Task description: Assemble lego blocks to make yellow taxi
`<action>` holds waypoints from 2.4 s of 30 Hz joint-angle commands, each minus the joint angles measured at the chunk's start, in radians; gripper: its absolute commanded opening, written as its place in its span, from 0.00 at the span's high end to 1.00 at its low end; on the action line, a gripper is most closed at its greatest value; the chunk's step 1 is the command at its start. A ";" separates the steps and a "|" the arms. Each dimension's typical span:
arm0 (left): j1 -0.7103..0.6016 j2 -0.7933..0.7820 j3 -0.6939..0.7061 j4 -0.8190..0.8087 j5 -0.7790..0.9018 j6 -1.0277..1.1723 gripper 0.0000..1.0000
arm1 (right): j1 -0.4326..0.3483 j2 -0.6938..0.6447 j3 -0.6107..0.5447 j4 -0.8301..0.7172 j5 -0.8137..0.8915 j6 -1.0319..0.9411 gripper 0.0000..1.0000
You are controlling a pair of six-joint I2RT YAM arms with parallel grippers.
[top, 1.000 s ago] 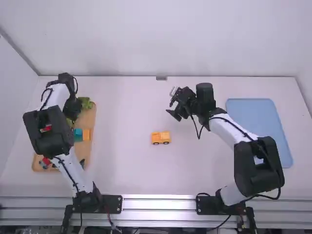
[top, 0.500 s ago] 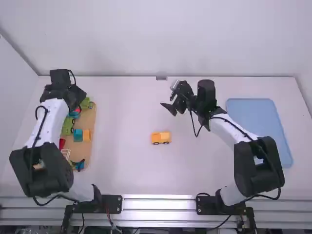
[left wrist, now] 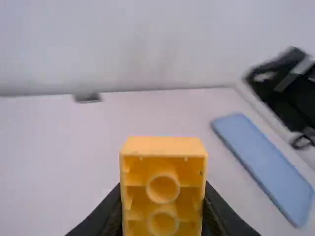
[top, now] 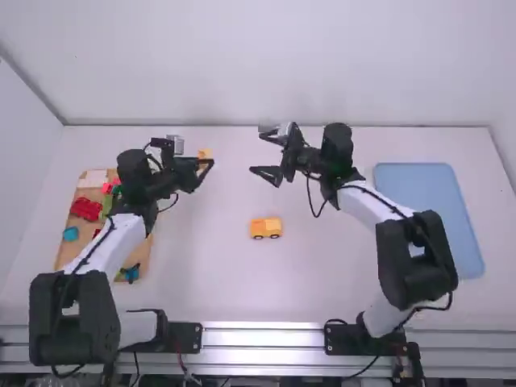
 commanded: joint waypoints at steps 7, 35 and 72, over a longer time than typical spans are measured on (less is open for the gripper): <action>-0.090 0.122 -0.005 0.217 0.298 0.155 0.84 | -0.004 0.232 0.294 0.001 -0.430 0.333 0.00; -0.098 0.368 0.174 0.524 0.426 -0.004 0.91 | 0.050 0.271 0.329 0.035 -0.415 0.260 0.36; -0.108 0.368 0.174 0.533 0.427 0.039 0.67 | 0.050 0.271 0.329 0.090 -0.393 0.261 0.80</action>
